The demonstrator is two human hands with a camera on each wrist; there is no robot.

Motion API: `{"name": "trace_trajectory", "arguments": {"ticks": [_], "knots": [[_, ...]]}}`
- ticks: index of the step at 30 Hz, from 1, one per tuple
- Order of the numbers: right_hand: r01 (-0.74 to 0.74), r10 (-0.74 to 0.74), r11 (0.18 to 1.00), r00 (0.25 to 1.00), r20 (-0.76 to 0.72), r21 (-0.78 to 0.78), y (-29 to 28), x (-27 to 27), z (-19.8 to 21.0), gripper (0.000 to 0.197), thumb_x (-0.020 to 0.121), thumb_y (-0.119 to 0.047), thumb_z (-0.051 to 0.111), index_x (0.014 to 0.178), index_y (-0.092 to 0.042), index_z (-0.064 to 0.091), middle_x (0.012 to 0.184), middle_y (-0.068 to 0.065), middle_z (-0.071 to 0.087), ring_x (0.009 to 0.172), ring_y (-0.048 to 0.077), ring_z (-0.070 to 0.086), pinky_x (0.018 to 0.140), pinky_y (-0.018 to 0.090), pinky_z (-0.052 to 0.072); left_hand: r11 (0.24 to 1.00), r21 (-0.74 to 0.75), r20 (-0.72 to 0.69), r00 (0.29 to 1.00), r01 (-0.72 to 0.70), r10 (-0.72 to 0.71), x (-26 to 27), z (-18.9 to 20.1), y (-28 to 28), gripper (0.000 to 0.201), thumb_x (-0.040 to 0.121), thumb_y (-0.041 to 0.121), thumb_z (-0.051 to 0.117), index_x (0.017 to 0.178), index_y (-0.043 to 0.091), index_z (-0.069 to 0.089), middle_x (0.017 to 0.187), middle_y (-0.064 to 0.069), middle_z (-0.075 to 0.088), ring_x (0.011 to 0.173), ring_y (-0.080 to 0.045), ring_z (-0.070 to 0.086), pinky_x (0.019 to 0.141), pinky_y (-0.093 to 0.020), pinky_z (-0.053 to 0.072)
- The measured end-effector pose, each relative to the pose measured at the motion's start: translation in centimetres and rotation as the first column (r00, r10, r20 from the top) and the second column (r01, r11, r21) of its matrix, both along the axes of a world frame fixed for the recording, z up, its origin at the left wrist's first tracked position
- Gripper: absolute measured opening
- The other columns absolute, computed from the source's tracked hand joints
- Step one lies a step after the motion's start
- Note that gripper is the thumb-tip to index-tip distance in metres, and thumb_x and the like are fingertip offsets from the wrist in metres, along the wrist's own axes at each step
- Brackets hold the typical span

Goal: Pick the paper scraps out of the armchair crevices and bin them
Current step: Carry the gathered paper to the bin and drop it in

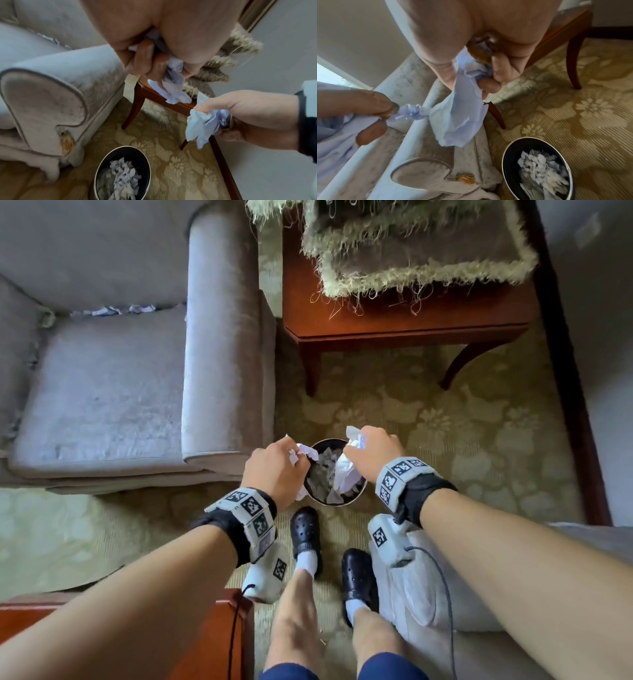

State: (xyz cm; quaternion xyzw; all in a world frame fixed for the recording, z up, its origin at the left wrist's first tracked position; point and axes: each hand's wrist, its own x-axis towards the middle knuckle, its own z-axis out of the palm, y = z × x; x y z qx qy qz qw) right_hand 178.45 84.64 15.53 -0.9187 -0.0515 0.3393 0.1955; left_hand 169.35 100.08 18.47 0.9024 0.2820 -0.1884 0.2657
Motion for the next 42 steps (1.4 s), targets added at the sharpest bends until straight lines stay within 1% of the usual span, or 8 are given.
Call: {"name": "trace_trajectory", "arguments": {"ticks": [5, 10, 13, 18, 24, 29, 36, 42], "knots": [[0.072, -0.078, 0.996, 0.989, -0.126, -0.052, 1.2, 1.1, -9.1, 0.022, 0.09, -0.026, 0.051, 0.105, -0.009, 0.051, 0.109, 0.013, 0.059, 0.109, 0.034, 0.05, 0.074, 0.032, 0.036, 0.997, -0.082, -0.075, 0.997, 0.0, -0.006, 2.6, -8.3, 1.8, 0.024, 0.092, 0.041, 0.045, 0.099, 0.025, 0.061, 0.093, -0.01, 0.069, 0.089, -0.032, 0.059, 0.071, -0.032, 0.04], [0.142, -0.152, 0.987, 0.978, -0.146, -0.077, 2.4, 1.9, -16.5, 0.022, 0.09, -0.022, 0.053, 0.105, -0.008, 0.054, 0.106, 0.013, 0.062, 0.105, 0.037, 0.054, 0.078, 0.036, 0.042, 0.993, -0.114, -0.104, 0.995, -0.012, 0.0, 4.3, -14.7, 3.4, 0.023, 0.092, 0.04, 0.044, 0.1, 0.026, 0.061, 0.087, -0.002, 0.062, 0.083, -0.026, 0.052, 0.072, -0.03, 0.038], [0.167, -0.181, 0.982, 0.966, -0.182, -0.092, 2.8, 2.2, -21.2, 0.013, 0.087, -0.021, 0.054, 0.083, -0.012, 0.045, 0.089, 0.01, 0.055, 0.092, 0.033, 0.052, 0.07, 0.034, 0.04, 0.992, -0.123, -0.124, 0.992, -0.03, 0.014, 4.9, -18.5, 3.9, 0.024, 0.091, 0.04, 0.044, 0.098, 0.026, 0.062, 0.09, -0.001, 0.068, 0.088, -0.029, 0.059, 0.075, -0.031, 0.045], [0.127, -0.144, 0.987, 0.969, -0.2, -0.098, 3.2, 2.0, -26.9, 0.036, 0.085, -0.016, 0.061, 0.062, -0.02, 0.033, 0.068, 0.001, 0.042, 0.078, 0.029, 0.046, 0.064, 0.029, 0.034, 0.974, -0.222, -0.153, 0.988, -0.04, 0.005, 4.3, -24.0, 3.9, 0.02, 0.09, 0.025, 0.046, 0.078, 0.028, 0.062, 0.051, 0.021, 0.061, 0.059, -0.007, 0.059, 0.053, -0.021, 0.037], [0.148, -0.153, 0.988, 0.96, -0.236, -0.041, 2.9, 1.3, -30.5, 0.015, 0.078, -0.018, 0.067, 0.089, -0.02, 0.058, 0.088, 0.005, 0.063, 0.088, 0.032, 0.058, 0.066, 0.026, 0.041, 0.943, -0.318, -0.177, 0.983, -0.096, 0.04, 3.4, -27.8, 3.1, 0.015, 0.092, 0.023, 0.051, 0.087, 0.015, 0.063, 0.077, -0.002, 0.067, 0.07, -0.023, 0.063, 0.057, -0.026, 0.044], [0.149, -0.154, 0.988, 0.955, -0.255, -0.039, 2.8, 1.5, -31.6, 0.036, 0.075, -0.02, 0.072, 0.11, -0.02, 0.062, 0.1, 0.007, 0.067, 0.095, 0.033, 0.059, 0.072, 0.027, 0.043, 0.956, -0.279, -0.153, 0.987, -0.094, 0.052, 3.6, -28.3, 3.1, 0.02, 0.091, 0.024, 0.052, 0.073, 0.018, 0.054, 0.066, -0.001, 0.06, 0.061, -0.02, 0.056, 0.052, -0.025, 0.038], [0.224, -0.214, 0.975, 0.929, -0.302, 0.0, 2.3, 2.0, -31.8, 0.061, 0.075, -0.019, 0.073, 0.131, -0.03, 0.053, 0.118, 0.005, 0.063, 0.111, 0.03, 0.056, 0.088, 0.029, 0.046, 0.971, -0.225, -0.173, 0.984, -0.084, 0.045, 4.1, -28.8, 2.6, 0.019, 0.092, 0.027, 0.054, 0.084, 0.013, 0.063, 0.07, -0.002, 0.063, 0.068, -0.022, 0.06, 0.052, -0.024, 0.036], [0.279, -0.235, 0.957, 0.905, -0.356, 0.079, 1.8, 1.6, -31.6, 0.088, 0.05, -0.024, 0.084, 0.13, -0.035, 0.048, 0.114, -0.002, 0.064, 0.102, 0.024, 0.064, 0.092, 0.042, 0.052, 0.972, -0.225, -0.178, 0.984, -0.069, 0.029, 4.4, -29.4, 1.7, 0.019, 0.093, 0.03, 0.053, 0.087, 0.015, 0.063, 0.074, -0.003, 0.065, 0.07, -0.022, 0.061, 0.054, -0.024, 0.036]]}}
